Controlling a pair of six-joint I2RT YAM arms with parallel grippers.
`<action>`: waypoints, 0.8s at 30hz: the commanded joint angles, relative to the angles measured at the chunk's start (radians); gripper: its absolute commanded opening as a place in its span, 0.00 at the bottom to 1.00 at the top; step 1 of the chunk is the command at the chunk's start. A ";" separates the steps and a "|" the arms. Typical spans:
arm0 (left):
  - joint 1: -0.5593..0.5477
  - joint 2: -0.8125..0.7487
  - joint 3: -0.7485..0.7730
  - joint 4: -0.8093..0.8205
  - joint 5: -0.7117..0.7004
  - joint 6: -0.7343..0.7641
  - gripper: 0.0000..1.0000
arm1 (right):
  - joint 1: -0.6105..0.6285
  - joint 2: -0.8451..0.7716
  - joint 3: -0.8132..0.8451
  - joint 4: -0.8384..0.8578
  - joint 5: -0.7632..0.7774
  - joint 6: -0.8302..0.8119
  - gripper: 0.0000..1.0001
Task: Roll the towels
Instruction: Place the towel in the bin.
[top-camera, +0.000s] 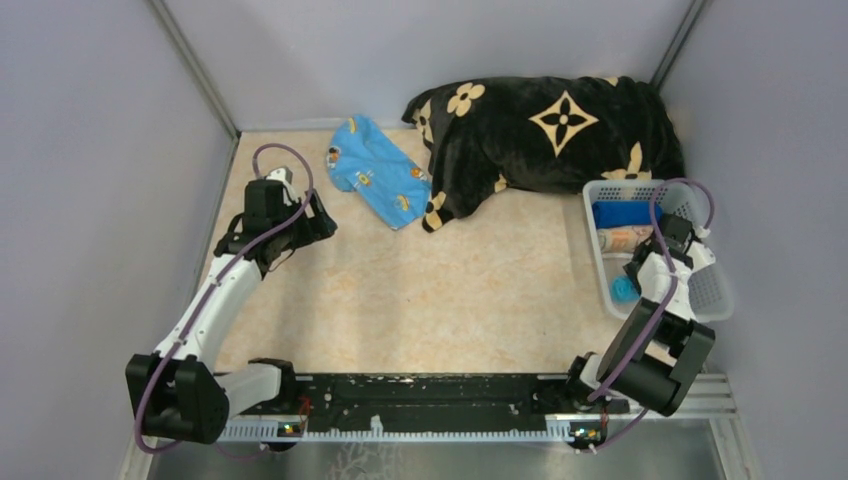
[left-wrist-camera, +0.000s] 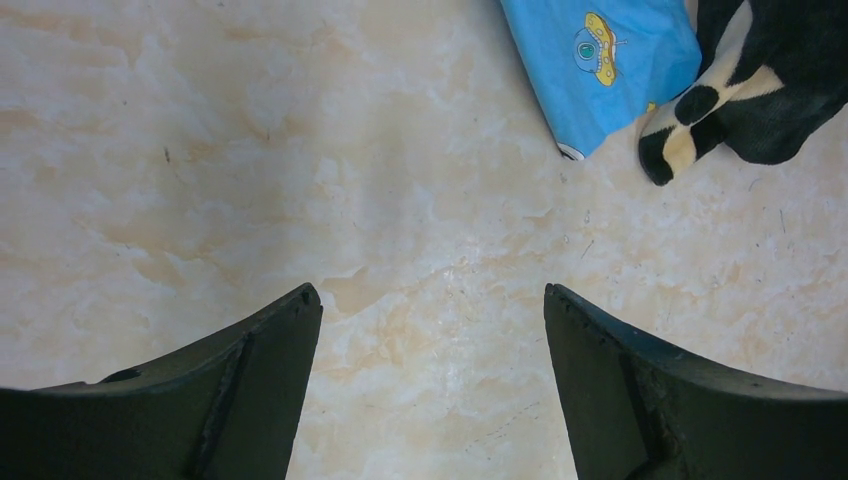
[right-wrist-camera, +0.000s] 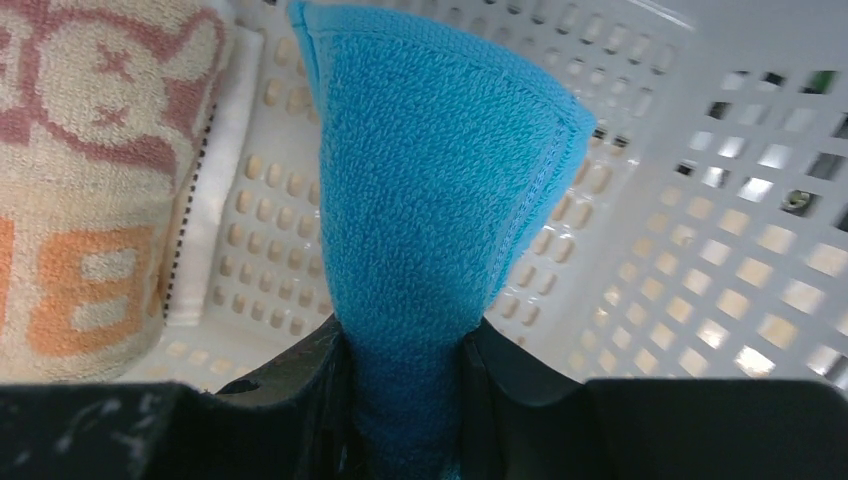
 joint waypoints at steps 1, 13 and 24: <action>0.019 -0.012 -0.011 0.007 -0.016 -0.005 0.88 | -0.006 0.052 -0.007 0.177 -0.097 0.024 0.10; 0.045 0.005 -0.021 0.010 -0.041 -0.019 0.88 | 0.057 0.204 0.005 0.343 -0.186 0.128 0.12; 0.058 0.024 -0.025 0.013 -0.047 -0.025 0.88 | 0.070 0.291 0.011 0.457 -0.267 0.185 0.27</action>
